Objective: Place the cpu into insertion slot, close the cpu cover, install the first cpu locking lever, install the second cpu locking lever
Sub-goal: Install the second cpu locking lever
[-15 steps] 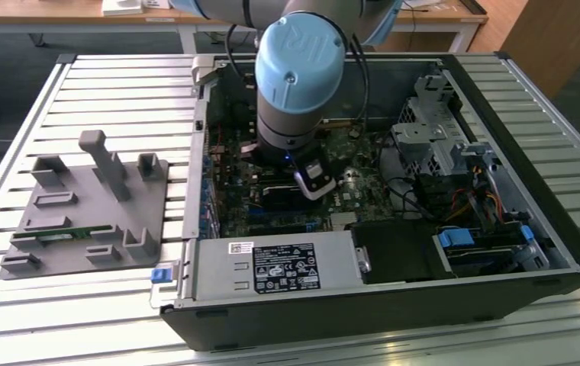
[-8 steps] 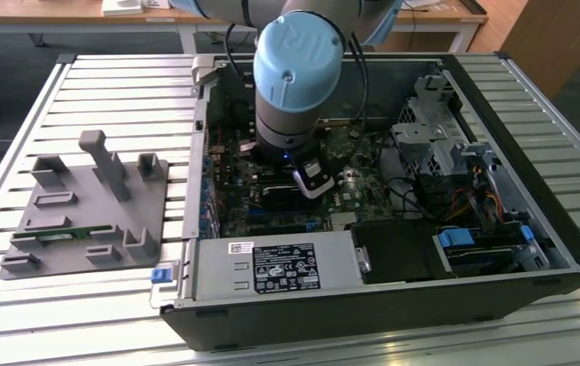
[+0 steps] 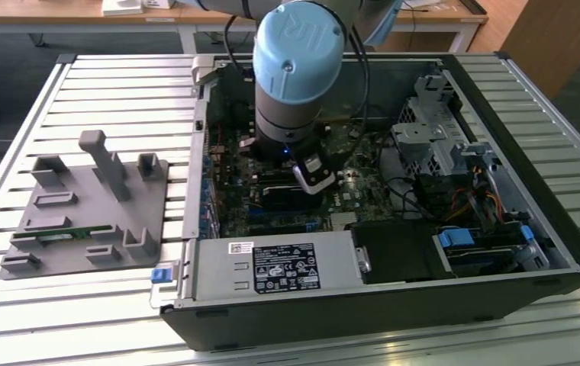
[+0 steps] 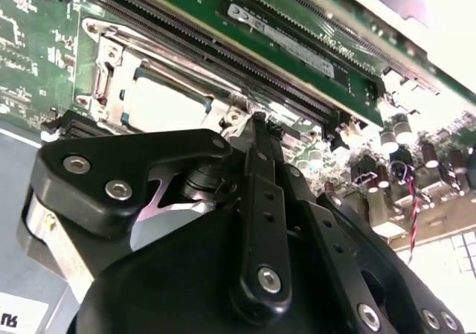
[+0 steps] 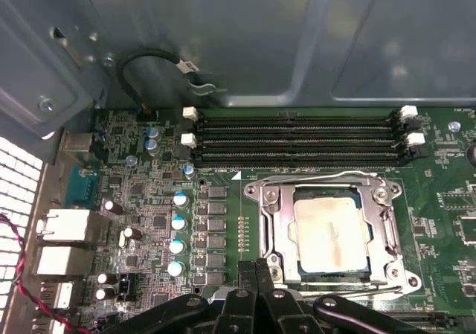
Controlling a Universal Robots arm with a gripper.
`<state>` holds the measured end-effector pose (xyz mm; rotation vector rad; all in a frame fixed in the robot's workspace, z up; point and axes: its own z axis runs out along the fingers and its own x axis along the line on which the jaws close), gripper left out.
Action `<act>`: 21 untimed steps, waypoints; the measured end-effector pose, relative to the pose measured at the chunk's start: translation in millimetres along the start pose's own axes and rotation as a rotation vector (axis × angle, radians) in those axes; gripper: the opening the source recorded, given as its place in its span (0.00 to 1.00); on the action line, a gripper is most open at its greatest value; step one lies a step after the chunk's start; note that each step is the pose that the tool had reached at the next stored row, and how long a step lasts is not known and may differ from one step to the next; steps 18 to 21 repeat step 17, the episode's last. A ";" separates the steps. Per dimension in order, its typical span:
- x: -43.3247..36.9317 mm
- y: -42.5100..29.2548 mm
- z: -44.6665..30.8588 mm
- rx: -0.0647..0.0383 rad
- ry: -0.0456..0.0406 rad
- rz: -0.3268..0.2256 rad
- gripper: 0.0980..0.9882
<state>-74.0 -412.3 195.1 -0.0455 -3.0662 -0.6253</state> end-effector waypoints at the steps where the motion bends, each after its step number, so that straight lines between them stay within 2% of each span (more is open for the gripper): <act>1: 0.0 0.6 -1.4 0.000 0.0000 0.000 0.01; 14: 0.3 7.0 -16.2 0.000 0.0000 0.000 0.01; 21: 0.3 7.4 -16.9 0.000 -0.0001 0.000 0.01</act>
